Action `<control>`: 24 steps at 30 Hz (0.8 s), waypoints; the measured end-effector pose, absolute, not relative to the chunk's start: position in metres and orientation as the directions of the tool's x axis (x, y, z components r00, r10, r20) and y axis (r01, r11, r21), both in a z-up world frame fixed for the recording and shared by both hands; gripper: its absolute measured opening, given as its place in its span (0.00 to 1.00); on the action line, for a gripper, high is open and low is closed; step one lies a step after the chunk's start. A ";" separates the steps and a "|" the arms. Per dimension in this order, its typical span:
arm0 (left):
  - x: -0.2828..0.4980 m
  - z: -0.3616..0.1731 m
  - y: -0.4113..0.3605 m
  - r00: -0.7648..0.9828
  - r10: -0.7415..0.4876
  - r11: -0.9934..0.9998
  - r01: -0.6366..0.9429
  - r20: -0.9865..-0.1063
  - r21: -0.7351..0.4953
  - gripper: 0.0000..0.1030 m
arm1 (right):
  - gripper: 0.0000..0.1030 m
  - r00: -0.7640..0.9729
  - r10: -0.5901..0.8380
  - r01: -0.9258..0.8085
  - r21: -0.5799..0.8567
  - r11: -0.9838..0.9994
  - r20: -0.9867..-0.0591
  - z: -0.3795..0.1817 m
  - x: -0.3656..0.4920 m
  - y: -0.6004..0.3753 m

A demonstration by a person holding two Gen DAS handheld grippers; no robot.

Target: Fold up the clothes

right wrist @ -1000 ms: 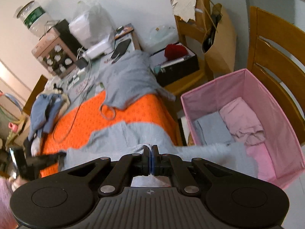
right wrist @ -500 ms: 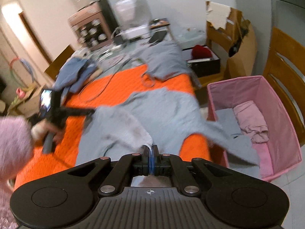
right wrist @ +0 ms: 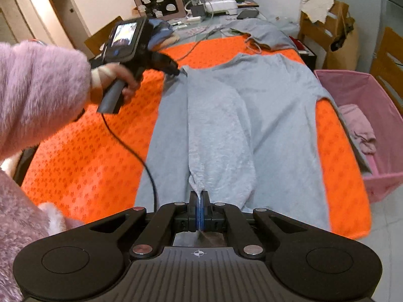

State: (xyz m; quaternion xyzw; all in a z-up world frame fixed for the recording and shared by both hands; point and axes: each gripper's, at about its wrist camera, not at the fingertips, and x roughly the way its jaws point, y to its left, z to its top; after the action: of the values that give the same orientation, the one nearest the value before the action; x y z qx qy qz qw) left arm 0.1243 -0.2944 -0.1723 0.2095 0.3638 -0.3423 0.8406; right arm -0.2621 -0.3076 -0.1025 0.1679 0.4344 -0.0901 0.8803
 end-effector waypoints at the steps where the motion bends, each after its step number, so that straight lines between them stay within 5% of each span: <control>1: 0.125 -0.172 -0.293 0.497 -0.431 0.674 0.732 -0.753 0.098 0.12 | 0.04 0.607 -0.029 0.319 0.210 0.924 -0.794 -0.101 -0.263 -0.301; 18: 0.152 -0.162 -0.266 0.320 -0.559 0.544 0.838 -0.765 -0.047 0.12 | 0.04 0.481 -0.236 0.505 0.047 0.862 -0.844 -0.132 -0.247 -0.213; 21: 0.151 -0.147 -0.258 0.324 -0.584 0.515 0.857 -0.744 -0.030 0.24 | 0.06 0.471 -0.253 0.525 0.038 0.850 -0.845 -0.144 -0.246 -0.204; 24: 0.151 -0.134 -0.248 0.331 -0.589 0.494 0.869 -0.737 -0.004 0.26 | 0.16 0.492 -0.251 0.555 0.078 0.828 -0.833 -0.152 -0.251 -0.197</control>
State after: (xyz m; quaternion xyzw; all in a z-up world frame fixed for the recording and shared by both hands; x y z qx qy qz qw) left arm 0.1511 -0.2483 -0.1340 0.2007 0.3488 -0.4612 0.7907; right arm -0.2510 -0.1974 -0.1519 0.1711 0.4440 -0.2381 0.8467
